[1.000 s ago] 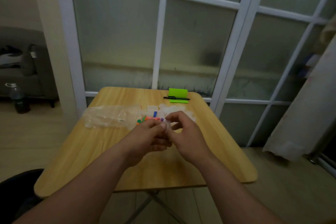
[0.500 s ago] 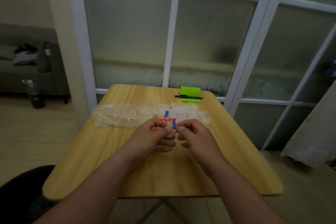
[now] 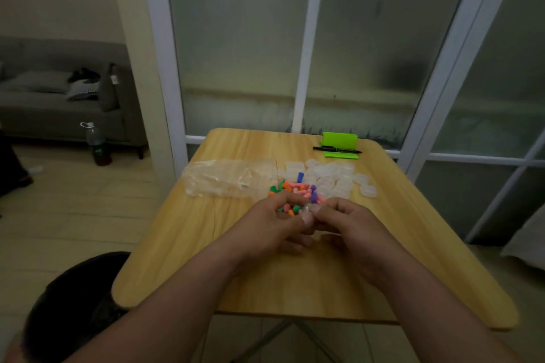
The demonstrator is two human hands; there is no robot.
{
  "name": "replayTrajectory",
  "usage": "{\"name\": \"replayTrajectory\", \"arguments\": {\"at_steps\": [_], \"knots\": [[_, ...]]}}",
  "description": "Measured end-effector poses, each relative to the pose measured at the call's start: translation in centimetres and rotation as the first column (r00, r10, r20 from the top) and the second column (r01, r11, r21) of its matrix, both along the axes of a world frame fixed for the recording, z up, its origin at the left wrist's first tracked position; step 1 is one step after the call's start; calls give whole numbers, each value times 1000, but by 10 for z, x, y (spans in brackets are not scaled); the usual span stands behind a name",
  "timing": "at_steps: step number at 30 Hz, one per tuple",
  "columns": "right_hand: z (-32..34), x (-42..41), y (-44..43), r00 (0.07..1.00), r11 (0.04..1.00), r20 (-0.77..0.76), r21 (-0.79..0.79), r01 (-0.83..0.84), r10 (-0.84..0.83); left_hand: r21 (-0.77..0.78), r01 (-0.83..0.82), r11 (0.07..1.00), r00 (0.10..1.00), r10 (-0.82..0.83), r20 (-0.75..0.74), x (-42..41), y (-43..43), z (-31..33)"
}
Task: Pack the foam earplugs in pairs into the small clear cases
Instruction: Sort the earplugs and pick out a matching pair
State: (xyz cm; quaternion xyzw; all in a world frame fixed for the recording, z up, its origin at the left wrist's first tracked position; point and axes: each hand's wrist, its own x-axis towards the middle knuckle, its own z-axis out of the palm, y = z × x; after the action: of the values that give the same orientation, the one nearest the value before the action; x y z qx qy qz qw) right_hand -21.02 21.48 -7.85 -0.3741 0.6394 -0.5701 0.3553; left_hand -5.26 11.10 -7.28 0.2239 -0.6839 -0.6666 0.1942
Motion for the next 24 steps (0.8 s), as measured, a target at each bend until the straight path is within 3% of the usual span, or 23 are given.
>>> {"name": "replayTrajectory", "arguments": {"at_steps": [17,24], "knots": [[-4,1,3,996,996,-55,56,-70,73,81,56,995,996,-62,70,9,3,1],[-7,6,-2,993,999,-110,32,-34,37,118,4,993,996,-16,93,8,5,0]]}}
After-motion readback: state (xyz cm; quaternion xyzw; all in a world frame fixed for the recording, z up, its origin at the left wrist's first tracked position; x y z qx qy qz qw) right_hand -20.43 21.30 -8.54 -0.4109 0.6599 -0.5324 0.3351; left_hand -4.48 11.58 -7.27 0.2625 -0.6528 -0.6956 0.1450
